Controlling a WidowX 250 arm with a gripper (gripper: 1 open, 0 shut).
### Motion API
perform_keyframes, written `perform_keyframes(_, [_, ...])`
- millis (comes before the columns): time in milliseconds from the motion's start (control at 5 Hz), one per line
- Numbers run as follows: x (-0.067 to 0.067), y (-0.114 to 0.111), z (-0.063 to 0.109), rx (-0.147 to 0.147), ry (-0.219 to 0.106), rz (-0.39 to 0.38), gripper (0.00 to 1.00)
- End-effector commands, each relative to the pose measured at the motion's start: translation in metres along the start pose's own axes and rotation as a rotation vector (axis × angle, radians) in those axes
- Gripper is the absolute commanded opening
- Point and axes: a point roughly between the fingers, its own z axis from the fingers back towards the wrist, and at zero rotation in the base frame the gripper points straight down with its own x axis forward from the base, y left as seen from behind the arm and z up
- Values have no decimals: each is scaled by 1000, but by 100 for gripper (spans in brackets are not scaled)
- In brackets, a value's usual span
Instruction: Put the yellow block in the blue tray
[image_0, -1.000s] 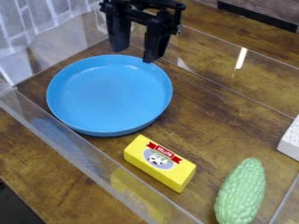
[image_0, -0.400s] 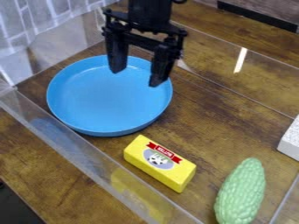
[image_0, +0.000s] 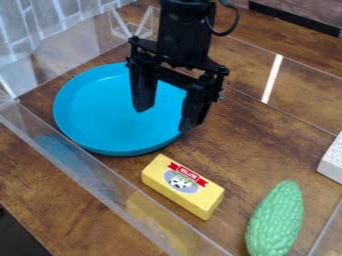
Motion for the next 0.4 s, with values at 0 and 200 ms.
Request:
perform_keyframes(0, [0,-3,15,-6,-57,31,100])
perform_keyframes(200, [-6,-11,16,-9,-54,37,100])
